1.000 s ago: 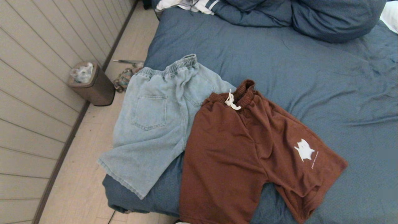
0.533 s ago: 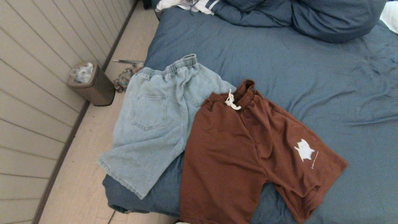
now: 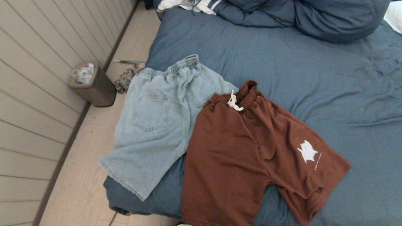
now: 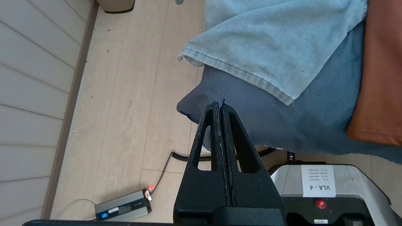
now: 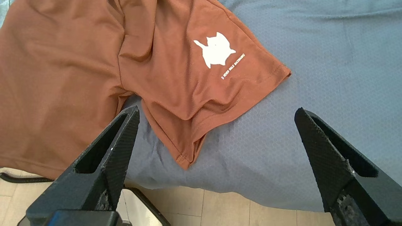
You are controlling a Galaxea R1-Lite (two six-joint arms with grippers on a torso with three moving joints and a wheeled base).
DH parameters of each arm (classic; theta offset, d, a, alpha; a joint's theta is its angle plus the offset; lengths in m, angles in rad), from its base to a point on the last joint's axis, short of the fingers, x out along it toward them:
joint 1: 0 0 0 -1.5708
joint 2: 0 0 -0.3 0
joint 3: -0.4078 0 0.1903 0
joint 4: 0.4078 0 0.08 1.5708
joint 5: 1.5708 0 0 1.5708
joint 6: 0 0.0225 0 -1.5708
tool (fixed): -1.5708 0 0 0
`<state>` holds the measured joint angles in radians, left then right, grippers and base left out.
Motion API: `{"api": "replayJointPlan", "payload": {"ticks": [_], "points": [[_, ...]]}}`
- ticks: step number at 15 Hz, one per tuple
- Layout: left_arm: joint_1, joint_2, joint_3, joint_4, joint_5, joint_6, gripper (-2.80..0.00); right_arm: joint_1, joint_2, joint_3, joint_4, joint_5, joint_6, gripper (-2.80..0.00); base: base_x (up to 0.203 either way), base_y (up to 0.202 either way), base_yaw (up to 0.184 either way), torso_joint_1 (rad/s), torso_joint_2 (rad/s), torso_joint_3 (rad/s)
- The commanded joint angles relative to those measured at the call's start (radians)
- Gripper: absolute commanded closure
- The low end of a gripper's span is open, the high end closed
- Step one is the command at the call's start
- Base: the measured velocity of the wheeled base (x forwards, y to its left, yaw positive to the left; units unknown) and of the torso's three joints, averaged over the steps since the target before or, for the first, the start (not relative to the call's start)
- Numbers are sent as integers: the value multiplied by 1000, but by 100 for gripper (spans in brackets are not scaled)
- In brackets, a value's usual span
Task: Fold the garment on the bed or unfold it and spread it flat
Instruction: Fold the brown shorts
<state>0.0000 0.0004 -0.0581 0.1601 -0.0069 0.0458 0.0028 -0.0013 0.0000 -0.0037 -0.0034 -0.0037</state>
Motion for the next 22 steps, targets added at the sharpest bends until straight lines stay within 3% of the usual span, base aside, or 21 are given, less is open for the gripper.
{"api": "replayJointPlan", "payload": {"ticks": [1, 4, 5, 6, 19, 20, 22], "points": [[0, 0, -2, 2, 1, 0, 0, 0, -5, 0, -4, 2, -10, -280, 0, 0, 0, 0, 0, 0], [0, 0, -2, 1, 1, -3, 0, 0, -6, 2, -6, 2, -5, -280, 0, 0, 0, 0, 0, 0], [0, 0, -2, 1, -1, -6, 0, 0, -6, 2, -7, 2, -4, -56, 0, 0, 0, 0, 0, 0], [0, 0, 0, 1, -1, -6, 0, 0, -6, 2, -7, 2, -4, 0, 0, 0, 0, 0, 0, 0], [1, -1, -12, 2, 4, -6, 0, 0, -8, -4, 3, 1, -7, 0, 0, 0, 0, 0, 0, 0], [1, 3, -50, 6, 7, -6, 0, 0, -7, -27, 16, 1, -8, 0, 0, 0, 0, 0, 0, 0], [1, 82, -168, 24, -1, -7, 0, 1, 53, -197, 107, 6, -8, 0, 0, 0, 0, 0, 0, 0]]}}
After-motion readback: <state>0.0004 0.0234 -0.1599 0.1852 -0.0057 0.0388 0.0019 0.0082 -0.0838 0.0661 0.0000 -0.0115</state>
